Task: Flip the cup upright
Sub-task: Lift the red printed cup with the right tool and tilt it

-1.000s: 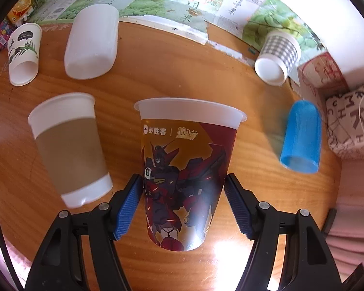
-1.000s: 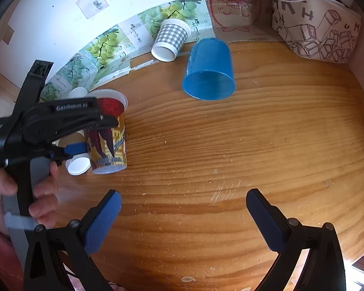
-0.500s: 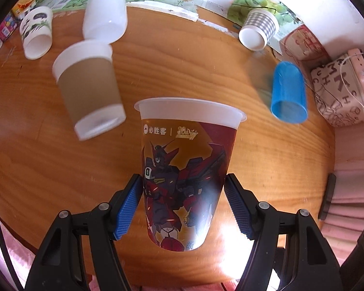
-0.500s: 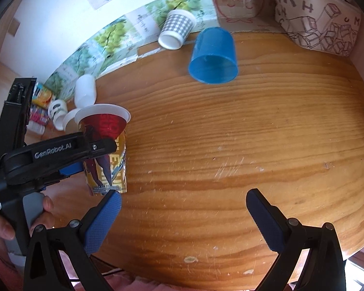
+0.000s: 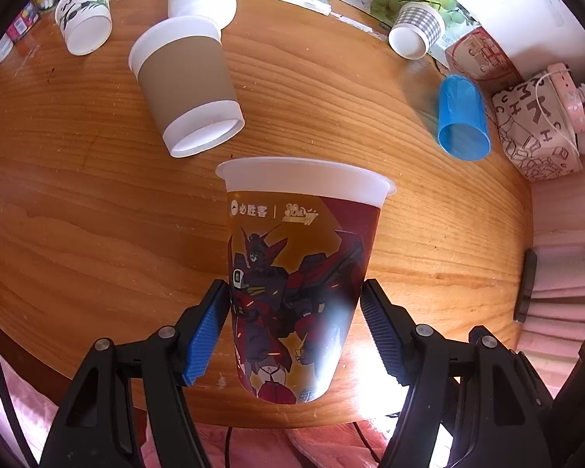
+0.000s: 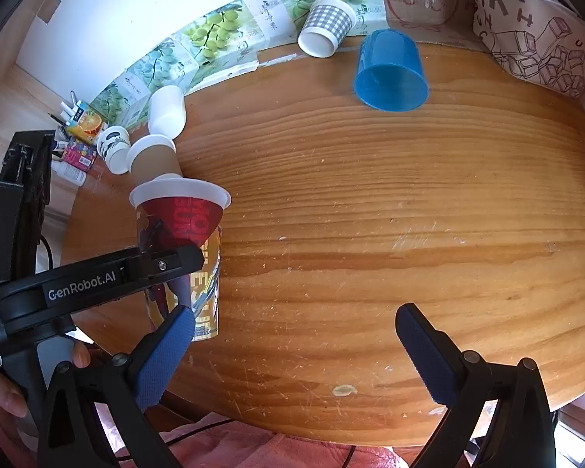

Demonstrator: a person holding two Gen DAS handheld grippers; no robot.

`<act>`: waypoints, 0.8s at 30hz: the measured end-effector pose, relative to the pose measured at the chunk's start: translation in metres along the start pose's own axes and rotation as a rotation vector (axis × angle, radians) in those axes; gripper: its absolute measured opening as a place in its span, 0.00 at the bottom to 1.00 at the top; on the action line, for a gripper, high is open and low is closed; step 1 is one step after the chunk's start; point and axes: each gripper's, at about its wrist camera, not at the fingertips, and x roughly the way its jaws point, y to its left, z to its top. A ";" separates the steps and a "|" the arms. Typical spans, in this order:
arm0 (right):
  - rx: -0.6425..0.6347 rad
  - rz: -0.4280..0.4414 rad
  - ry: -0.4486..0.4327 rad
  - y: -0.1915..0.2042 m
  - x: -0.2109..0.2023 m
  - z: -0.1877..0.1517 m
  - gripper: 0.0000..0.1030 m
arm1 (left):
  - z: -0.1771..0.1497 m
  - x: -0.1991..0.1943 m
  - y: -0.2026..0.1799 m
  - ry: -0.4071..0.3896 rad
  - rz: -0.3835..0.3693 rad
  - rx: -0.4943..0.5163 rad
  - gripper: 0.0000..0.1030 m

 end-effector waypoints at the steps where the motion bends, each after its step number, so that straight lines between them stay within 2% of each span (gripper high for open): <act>1: 0.001 -0.001 0.005 0.000 0.001 -0.001 1.00 | 0.000 0.001 0.000 0.006 0.000 0.005 0.71; 8: 0.012 -0.014 0.018 0.004 0.004 -0.007 1.00 | -0.005 0.013 0.000 0.052 -0.009 0.023 0.71; 17: 0.023 -0.021 0.038 0.009 0.005 -0.016 1.00 | -0.010 0.012 0.000 0.062 -0.006 0.046 0.71; 24: 0.027 0.008 0.059 0.016 0.010 -0.017 1.00 | -0.012 0.002 0.008 0.067 -0.041 0.051 0.74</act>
